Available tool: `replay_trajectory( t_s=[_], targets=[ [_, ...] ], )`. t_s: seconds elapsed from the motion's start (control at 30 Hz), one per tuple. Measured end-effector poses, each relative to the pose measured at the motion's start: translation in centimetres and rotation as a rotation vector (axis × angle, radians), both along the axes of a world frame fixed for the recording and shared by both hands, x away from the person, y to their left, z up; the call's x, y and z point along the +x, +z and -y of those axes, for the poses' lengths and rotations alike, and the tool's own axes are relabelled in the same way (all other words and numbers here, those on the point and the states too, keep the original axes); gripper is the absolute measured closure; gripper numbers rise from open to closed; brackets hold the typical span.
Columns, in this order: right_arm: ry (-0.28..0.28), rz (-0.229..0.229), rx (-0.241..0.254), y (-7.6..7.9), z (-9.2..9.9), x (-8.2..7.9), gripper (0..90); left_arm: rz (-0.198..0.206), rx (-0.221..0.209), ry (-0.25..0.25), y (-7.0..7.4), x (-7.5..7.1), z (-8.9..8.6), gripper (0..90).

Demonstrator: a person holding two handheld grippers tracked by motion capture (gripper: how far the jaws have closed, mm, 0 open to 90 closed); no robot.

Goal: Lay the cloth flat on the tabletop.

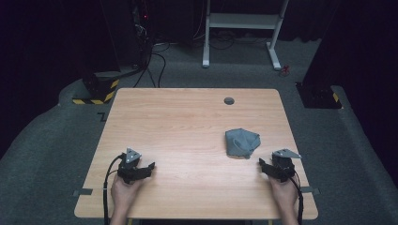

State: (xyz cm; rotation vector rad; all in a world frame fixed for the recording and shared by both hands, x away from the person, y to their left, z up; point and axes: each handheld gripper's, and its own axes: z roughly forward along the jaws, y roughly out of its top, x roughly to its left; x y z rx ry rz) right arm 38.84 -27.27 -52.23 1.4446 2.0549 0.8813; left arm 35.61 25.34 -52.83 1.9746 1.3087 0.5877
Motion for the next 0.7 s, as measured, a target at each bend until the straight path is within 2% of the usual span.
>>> replay_trajectory(
  t_s=[0.7],
  targets=[
    [-0.010,-0.002,0.001,0.01,-0.10,-0.06,39.7,0.001,-0.001,0.001,-0.01,0.01,0.01,26.7]
  ],
)
